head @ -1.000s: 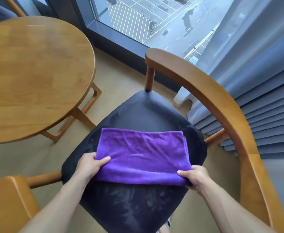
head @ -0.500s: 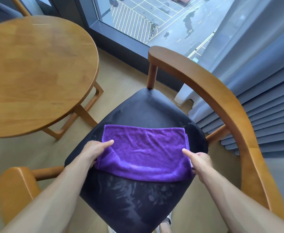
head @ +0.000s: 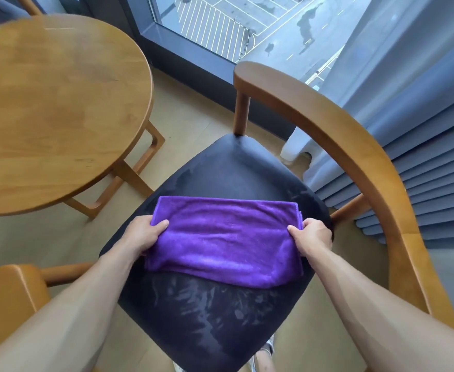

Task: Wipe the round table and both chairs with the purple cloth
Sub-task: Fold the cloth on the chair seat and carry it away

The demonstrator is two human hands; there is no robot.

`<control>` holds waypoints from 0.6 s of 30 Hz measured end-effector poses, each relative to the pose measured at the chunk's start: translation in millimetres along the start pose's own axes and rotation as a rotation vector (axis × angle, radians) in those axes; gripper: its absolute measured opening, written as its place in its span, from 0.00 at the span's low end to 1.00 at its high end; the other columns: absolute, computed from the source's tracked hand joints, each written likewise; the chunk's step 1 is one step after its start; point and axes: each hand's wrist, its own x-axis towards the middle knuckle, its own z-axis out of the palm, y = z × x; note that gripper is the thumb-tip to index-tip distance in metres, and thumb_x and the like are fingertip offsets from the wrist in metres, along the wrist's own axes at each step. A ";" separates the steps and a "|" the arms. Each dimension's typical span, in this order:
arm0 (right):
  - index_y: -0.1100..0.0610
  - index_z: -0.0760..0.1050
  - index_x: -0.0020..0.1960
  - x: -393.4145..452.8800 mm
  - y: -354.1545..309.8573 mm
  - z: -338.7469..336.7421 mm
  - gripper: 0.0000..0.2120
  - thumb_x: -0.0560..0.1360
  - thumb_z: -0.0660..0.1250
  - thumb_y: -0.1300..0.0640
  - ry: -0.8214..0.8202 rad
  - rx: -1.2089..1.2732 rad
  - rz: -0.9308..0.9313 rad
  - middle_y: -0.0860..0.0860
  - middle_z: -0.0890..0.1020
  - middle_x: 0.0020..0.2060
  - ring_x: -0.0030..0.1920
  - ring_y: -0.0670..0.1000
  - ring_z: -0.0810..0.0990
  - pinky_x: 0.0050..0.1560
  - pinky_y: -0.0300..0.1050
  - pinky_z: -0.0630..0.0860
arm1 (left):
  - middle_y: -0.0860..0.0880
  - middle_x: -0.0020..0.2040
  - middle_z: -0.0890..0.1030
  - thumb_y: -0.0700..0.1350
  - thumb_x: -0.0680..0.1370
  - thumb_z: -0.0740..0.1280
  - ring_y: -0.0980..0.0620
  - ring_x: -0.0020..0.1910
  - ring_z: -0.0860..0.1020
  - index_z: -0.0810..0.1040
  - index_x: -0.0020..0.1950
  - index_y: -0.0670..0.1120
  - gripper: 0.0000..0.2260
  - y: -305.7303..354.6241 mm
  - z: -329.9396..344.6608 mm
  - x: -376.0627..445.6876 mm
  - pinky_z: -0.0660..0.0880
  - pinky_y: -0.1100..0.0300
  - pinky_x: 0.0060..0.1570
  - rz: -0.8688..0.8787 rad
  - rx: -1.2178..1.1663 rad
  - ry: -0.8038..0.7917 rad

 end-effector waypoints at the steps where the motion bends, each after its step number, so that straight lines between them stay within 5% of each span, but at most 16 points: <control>1: 0.55 0.74 0.47 -3.2 0.4 1.0 0.10 0.73 0.72 0.50 0.053 -0.022 -0.038 0.55 0.81 0.47 0.45 0.57 0.77 0.45 0.45 0.73 | 0.45 0.47 0.82 0.53 0.81 0.64 0.43 0.45 0.80 0.81 0.47 0.48 0.11 1.0 -0.9 -3.1 0.80 0.52 0.40 0.021 0.026 -0.009; 5: 0.54 0.70 0.47 -18.7 0.3 1.8 0.08 0.73 0.69 0.56 0.237 0.055 -0.271 0.51 0.74 0.46 0.45 0.54 0.73 0.47 0.47 0.71 | 0.47 0.49 0.83 0.52 0.82 0.59 0.46 0.49 0.80 0.80 0.48 0.47 0.13 30.4 -1.8 -23.2 0.77 0.50 0.55 0.177 0.136 -0.014; 8: 0.52 0.74 0.44 -19.7 1.0 -0.7 0.03 0.76 0.65 0.57 0.132 0.108 -0.291 0.51 0.80 0.42 0.44 0.53 0.78 0.45 0.43 0.70 | 0.49 0.47 0.83 0.50 0.81 0.59 0.47 0.47 0.81 0.78 0.48 0.47 0.11 71.1 11.8 -53.8 0.77 0.52 0.48 0.319 0.113 -0.056; 11: 0.54 0.76 0.40 -16.7 7.7 -9.1 0.10 0.78 0.60 0.55 0.066 0.246 -0.161 0.53 0.83 0.39 0.45 0.58 0.82 0.50 0.49 0.77 | 0.45 0.46 0.82 0.50 0.80 0.61 0.43 0.40 0.84 0.75 0.49 0.45 0.09 114.3 51.8 -87.9 0.81 0.48 0.37 0.424 0.035 -0.165; 14: 0.55 0.77 0.41 -14.5 17.1 -23.6 0.16 0.78 0.54 0.50 0.023 0.436 0.016 0.57 0.83 0.44 0.50 0.61 0.81 0.57 0.61 0.78 | 0.42 0.47 0.82 0.51 0.80 0.62 0.40 0.42 0.84 0.73 0.52 0.46 0.09 143.8 109.0 -106.2 0.83 0.44 0.40 0.432 0.064 -0.341; 16: 0.56 0.78 0.50 -15.4 24.6 -30.6 0.22 0.79 0.50 0.44 -0.033 0.472 0.132 0.58 0.83 0.49 0.53 0.61 0.81 0.59 0.62 0.77 | 0.44 0.44 0.83 0.54 0.79 0.63 0.43 0.40 0.85 0.73 0.57 0.47 0.12 152.0 136.4 -107.5 0.84 0.49 0.38 0.331 0.074 -0.471; 18: 0.59 0.75 0.61 -18.6 32.4 -30.4 0.29 0.79 0.50 0.37 -0.107 0.416 0.197 0.58 0.81 0.55 0.56 0.61 0.80 0.59 0.60 0.78 | 0.43 0.50 0.83 0.53 0.78 0.64 0.43 0.48 0.84 0.75 0.58 0.46 0.14 150.8 146.7 -98.7 0.83 0.50 0.47 0.323 0.147 -0.372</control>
